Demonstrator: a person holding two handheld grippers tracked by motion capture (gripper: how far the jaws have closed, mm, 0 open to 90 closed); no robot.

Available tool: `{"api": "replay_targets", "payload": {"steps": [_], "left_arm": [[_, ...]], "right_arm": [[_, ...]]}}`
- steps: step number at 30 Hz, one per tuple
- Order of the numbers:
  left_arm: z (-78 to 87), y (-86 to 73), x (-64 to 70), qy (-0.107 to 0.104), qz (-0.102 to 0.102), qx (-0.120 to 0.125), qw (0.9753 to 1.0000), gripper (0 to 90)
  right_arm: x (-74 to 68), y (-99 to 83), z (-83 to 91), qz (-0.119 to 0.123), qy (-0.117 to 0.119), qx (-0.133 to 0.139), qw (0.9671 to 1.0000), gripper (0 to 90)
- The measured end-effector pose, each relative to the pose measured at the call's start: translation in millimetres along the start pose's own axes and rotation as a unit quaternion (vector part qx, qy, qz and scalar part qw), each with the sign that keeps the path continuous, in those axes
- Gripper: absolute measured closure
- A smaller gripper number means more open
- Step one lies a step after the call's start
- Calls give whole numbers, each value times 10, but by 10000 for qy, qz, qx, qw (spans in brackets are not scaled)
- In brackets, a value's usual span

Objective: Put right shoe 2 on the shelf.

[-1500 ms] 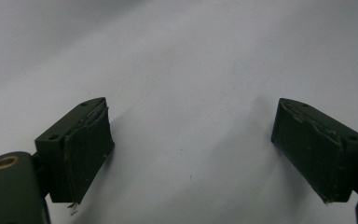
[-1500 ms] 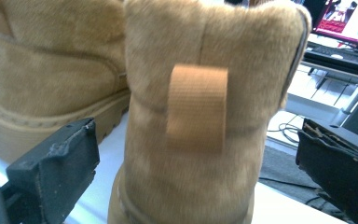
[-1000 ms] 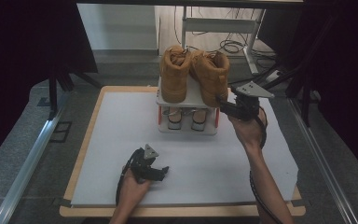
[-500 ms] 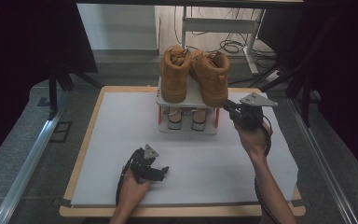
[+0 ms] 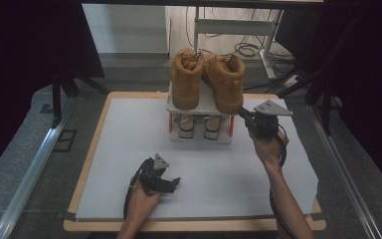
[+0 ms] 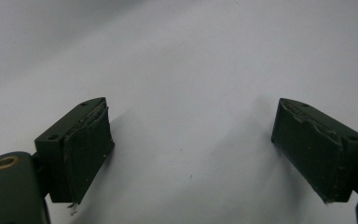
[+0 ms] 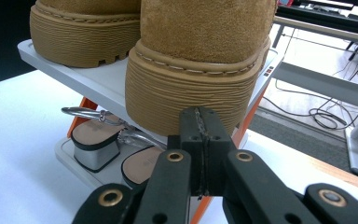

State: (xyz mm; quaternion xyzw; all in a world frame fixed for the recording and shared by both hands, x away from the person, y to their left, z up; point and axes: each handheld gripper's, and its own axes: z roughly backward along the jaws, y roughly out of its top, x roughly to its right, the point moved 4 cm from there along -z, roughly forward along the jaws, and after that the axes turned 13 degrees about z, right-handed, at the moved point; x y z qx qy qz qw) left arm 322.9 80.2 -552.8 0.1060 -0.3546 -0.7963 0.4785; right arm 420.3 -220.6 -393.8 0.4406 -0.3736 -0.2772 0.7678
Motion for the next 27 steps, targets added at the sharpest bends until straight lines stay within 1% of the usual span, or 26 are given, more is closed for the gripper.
{"api": "replay_targets", "payload": {"steps": [9,10,13,14,23,27], "left_arm": [[0,-1,3,0,19,-1,10000,118],[0,-1,3,0,19,-1,10000,118],[0,-1,2,-2,11,-2,10000,118],[1,0,0,4,-1,-1,10000,118],[0,0,1,3,0,2,10000,118],[-1,0,5,-1,29,14,10000,118]], "right_arm": [[-67,39,-78,50,40,22,10000,897],[-86,57,-119,72,41,5,10000,897],[-98,70,-151,82,48,-20,10000,897],[-117,88,-194,84,56,-36,9999,897],[-187,162,-339,126,144,-45,9998,897],[-205,182,-388,89,211,-36,9997,897]]}}
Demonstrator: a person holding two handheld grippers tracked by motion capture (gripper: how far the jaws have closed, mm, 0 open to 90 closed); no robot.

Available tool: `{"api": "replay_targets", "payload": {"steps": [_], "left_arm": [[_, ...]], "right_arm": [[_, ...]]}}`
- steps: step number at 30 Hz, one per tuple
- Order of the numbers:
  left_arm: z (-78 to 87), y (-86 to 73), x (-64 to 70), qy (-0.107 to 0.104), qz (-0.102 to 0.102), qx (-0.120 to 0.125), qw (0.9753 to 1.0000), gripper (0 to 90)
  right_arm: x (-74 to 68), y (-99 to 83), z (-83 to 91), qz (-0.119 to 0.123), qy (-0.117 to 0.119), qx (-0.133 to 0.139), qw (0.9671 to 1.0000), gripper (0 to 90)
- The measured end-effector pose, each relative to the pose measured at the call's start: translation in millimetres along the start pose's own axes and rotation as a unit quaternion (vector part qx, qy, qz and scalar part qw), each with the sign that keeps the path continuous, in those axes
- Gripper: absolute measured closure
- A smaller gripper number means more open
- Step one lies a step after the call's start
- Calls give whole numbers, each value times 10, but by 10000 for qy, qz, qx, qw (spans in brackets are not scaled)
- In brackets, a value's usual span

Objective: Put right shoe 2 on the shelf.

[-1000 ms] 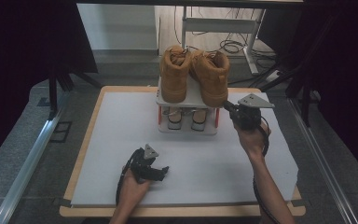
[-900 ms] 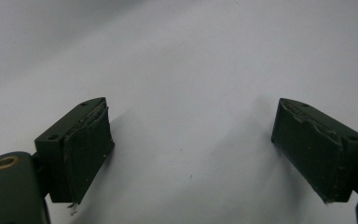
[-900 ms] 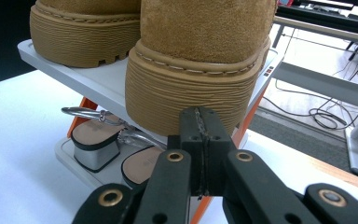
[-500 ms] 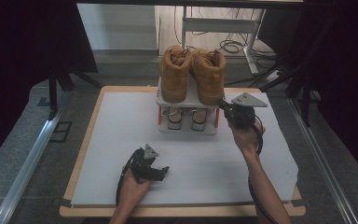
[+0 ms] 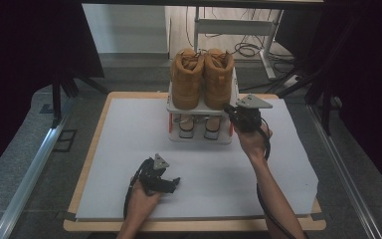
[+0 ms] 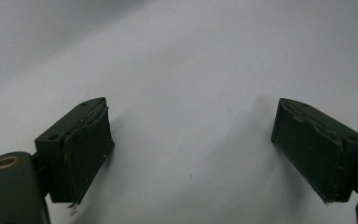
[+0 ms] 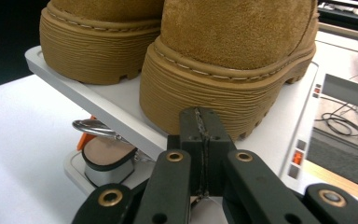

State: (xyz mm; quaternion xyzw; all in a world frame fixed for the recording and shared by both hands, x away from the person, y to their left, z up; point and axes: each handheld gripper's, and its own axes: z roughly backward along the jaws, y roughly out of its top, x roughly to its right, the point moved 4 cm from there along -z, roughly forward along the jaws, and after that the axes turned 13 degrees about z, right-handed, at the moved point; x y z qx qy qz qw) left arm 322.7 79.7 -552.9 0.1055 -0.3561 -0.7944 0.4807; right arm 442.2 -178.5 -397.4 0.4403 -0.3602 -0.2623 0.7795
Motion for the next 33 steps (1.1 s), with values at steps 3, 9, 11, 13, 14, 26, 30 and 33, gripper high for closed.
{"api": "replay_targets", "payload": {"steps": [3,9,11,13,14,26,30,33], "left_arm": [[0,0,1,-2,6,4,10000,118],[2,-1,-3,2,-19,-14,10000,119],[2,-1,-3,4,-22,-14,10000,119],[2,-1,-3,5,-26,-13,10000,118],[2,0,-5,4,-37,-13,10000,119],[-1,0,-1,-2,-9,11,10000,119],[0,0,-2,4,-18,4,10000,119],[1,0,-4,5,-31,-7,10000,119]], "right_arm": [[-12,9,-21,-56,31,11,10000,896],[-2,5,-13,-148,181,24,9997,848],[-12,9,-13,-147,182,27,9997,832],[-24,13,-11,-112,163,17,9998,812],[-29,15,-6,-106,160,23,9998,810],[-45,38,93,-101,253,27,9996,547],[-54,19,112,-77,357,52,9993,456],[-52,6,133,-131,388,85,9991,403]]}}
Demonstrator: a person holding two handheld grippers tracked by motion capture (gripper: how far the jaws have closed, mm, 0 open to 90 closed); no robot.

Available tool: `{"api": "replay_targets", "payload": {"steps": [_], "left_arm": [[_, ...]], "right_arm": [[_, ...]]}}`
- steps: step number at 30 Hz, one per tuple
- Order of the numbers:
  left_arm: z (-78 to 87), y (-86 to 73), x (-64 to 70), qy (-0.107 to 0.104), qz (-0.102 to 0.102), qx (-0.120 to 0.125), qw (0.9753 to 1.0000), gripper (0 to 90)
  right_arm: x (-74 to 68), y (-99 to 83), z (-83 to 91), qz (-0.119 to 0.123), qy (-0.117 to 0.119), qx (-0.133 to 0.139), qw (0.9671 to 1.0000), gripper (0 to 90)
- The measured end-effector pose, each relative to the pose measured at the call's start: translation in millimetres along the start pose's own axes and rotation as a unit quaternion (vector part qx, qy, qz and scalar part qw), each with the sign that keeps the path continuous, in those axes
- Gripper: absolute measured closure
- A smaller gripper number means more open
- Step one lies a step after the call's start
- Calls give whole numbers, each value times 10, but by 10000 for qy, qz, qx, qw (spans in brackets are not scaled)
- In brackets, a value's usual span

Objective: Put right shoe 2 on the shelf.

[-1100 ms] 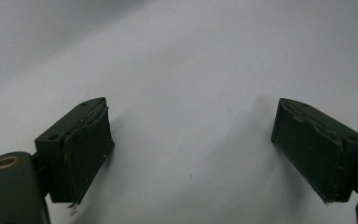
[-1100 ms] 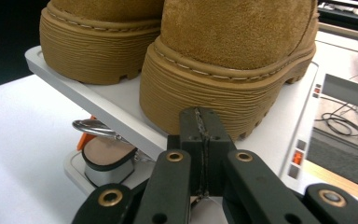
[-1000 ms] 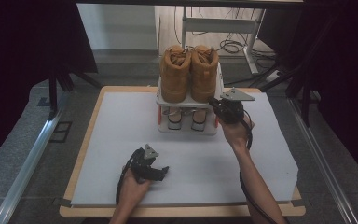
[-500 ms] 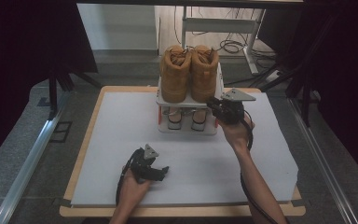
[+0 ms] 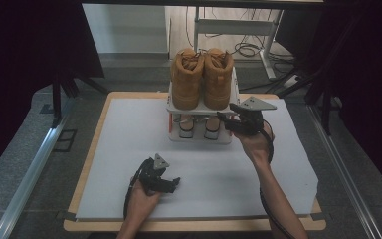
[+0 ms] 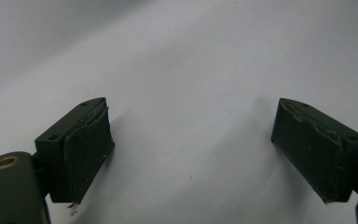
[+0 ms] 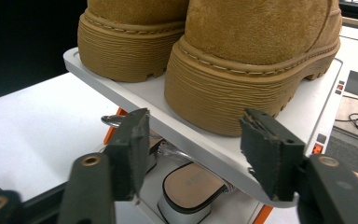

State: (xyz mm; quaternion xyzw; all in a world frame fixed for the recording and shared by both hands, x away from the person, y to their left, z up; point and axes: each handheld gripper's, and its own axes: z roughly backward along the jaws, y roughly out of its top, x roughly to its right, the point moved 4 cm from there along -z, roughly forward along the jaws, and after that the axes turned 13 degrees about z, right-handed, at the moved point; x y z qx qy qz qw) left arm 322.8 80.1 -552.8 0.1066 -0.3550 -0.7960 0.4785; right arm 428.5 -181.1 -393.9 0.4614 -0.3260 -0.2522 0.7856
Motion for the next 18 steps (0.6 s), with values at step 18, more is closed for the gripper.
{"api": "replay_targets", "payload": {"steps": [18], "left_arm": [[-4,1,5,-7,33,28,10000,119]], "right_arm": [[-41,-33,80,-18,91,-29,10000,142]]}}
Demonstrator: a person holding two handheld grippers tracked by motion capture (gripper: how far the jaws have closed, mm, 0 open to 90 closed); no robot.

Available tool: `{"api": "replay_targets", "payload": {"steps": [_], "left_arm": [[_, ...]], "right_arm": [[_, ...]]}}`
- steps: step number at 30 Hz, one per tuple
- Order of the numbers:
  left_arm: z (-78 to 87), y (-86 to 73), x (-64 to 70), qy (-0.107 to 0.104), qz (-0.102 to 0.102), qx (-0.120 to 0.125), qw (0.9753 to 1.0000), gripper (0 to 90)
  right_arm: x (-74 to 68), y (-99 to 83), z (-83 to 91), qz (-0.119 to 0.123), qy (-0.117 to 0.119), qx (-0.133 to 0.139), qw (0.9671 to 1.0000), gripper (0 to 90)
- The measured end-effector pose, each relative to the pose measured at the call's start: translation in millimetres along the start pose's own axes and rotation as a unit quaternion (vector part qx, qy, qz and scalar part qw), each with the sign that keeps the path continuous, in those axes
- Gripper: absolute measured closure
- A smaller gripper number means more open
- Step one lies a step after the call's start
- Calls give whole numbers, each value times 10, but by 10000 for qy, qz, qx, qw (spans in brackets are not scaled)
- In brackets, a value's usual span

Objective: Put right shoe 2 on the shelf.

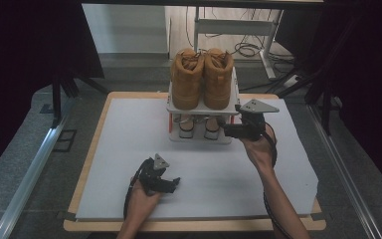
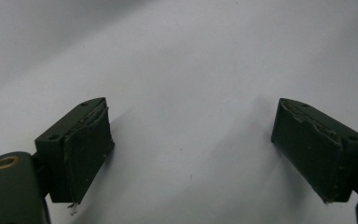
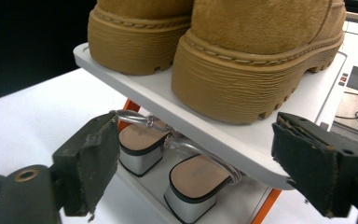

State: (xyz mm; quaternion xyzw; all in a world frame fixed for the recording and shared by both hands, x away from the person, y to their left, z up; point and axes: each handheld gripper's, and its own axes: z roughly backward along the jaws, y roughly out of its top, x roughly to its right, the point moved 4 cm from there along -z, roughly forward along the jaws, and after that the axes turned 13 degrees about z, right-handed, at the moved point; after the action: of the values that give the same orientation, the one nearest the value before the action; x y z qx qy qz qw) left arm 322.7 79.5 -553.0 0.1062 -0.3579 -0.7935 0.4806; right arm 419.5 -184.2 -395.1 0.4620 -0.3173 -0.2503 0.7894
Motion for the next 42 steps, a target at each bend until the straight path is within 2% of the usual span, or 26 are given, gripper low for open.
{"api": "replay_targets", "payload": {"steps": [4,7,16,42], "left_arm": [[1,0,0,2,1,-2,10000,119],[1,0,1,1,0,-2,10000,119],[1,0,1,1,1,-2,10000,119],[4,-1,-1,9,-23,-17,10000,120]], "right_arm": [[-33,-5,27,105,-36,-67,9999,133],[-44,-21,43,139,-19,-20,9999,127],[-64,-119,116,361,-29,-205,9991,96],[-50,-521,403,189,-68,-398,9990,70]]}}
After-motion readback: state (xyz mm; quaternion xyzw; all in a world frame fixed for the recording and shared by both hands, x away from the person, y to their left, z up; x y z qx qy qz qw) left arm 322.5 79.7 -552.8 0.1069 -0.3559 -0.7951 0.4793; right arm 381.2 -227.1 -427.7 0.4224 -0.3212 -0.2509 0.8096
